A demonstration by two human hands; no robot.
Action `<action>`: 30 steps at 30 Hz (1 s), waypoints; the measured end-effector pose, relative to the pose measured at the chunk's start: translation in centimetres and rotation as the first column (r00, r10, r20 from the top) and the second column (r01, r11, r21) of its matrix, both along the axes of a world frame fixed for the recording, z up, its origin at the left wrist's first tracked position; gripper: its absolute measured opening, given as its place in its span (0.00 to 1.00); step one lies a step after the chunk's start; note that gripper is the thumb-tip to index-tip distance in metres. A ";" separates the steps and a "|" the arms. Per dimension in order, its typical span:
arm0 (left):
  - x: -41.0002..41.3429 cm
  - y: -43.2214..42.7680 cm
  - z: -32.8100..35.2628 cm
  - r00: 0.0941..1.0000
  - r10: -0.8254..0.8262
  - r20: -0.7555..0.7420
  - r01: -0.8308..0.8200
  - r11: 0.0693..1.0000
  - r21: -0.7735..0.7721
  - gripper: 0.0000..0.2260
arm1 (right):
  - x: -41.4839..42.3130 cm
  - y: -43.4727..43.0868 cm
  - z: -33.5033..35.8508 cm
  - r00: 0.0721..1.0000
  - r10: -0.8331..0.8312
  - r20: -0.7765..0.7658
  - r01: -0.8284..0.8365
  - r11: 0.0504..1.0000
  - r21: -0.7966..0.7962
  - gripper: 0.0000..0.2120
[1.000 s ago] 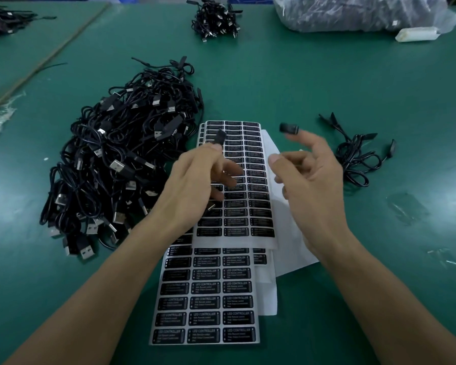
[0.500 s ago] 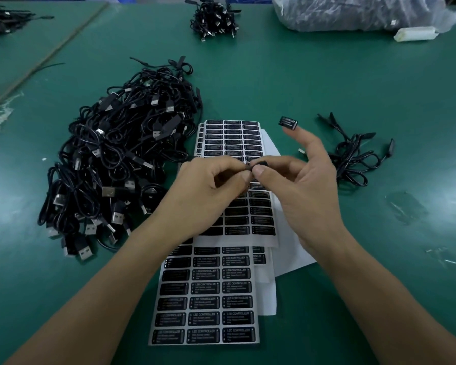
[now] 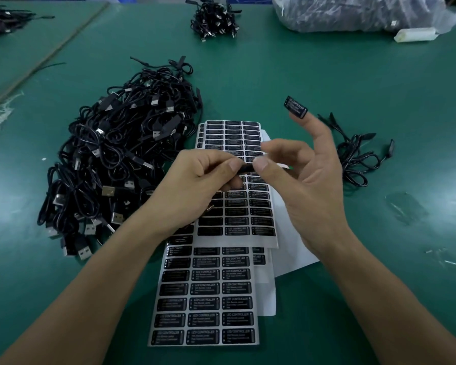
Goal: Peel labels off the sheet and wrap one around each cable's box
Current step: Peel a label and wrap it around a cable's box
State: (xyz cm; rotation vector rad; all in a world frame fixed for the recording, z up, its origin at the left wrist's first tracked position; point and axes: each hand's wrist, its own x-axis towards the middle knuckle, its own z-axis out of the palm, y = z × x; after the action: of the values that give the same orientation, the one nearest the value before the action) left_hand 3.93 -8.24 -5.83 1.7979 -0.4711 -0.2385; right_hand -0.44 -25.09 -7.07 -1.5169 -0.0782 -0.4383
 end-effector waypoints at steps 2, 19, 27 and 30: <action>0.0 -0.1 0.0 0.999 0.025 -0.037 -0.027 0.998 -0.050 0.07 | 0.0 0.0 0.1 0.999 -0.029 -0.032 0.032 0.996 0.079 0.24; -0.2 -0.2 -0.9 0.983 0.138 0.121 -0.156 0.977 0.149 0.02 | 0.1 0.0 0.1 0.980 -0.139 -0.144 0.151 0.986 0.071 0.06; -0.2 -0.4 -1.2 0.966 0.192 0.175 -0.222 0.960 0.172 0.04 | 0.0 0.2 -0.1 0.969 -0.089 -0.232 0.092 0.996 0.006 0.08; -0.2 -0.6 -1.3 0.964 0.199 0.177 -0.225 0.964 0.142 0.04 | 0.0 0.3 -0.2 0.966 -0.063 -0.250 0.052 0.997 -0.052 0.08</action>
State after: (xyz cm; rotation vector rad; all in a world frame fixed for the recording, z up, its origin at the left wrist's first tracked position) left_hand 3.71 -8.80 -7.14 2.0193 -0.3766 0.0207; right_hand -0.46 -24.83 -7.26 -1.6112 0.1567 -0.2882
